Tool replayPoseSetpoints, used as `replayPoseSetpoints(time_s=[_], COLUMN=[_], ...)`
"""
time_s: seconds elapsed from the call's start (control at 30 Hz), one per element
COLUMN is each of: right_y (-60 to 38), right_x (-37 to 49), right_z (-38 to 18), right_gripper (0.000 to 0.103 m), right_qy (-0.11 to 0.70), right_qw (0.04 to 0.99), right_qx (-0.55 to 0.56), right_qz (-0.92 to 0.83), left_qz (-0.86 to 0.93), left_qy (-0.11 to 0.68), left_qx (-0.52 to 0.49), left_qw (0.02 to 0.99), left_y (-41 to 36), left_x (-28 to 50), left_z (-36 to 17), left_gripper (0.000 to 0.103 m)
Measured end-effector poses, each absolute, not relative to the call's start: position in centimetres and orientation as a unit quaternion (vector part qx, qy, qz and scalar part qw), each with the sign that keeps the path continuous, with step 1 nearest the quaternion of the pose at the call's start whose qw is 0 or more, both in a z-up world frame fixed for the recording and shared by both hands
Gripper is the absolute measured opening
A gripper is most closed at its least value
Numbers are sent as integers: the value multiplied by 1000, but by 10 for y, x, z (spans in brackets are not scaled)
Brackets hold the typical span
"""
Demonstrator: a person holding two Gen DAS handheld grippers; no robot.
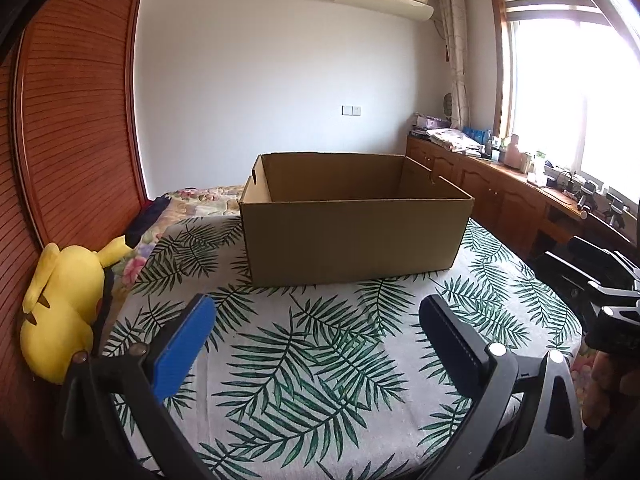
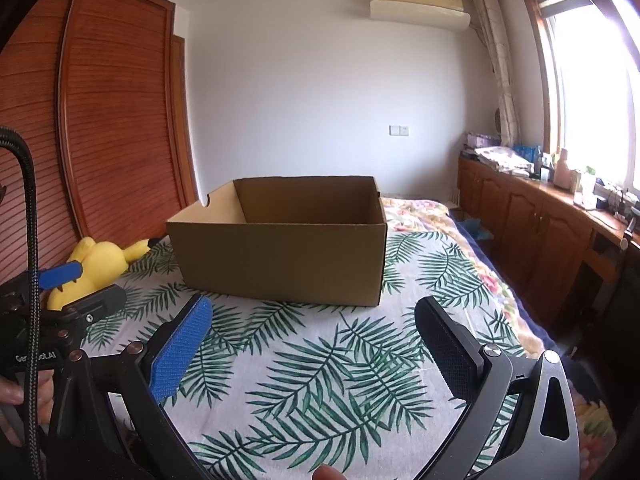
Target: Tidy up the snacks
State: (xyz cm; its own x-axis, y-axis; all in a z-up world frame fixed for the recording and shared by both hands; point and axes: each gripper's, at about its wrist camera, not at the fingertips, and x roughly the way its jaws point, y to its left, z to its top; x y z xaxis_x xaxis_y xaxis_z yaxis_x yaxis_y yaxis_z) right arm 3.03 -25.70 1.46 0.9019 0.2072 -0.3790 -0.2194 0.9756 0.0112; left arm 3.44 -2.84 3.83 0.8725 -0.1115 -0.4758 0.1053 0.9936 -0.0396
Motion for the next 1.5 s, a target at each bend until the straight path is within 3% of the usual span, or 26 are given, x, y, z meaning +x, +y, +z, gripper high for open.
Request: replayPoseSetpoints(time_s=[1.5], right_y=[-258], right_x=[32], right_z=[11], right_gripper=[101], right_qy=[194], right_qw=[975], right_qx=[-14], right_qz=[107], left_qz=[-54], left_qy=[244], left_qx=[-4], left_qw=[968], left_y=[-28], left_x=[29], left_z=[39], left_gripper=[103])
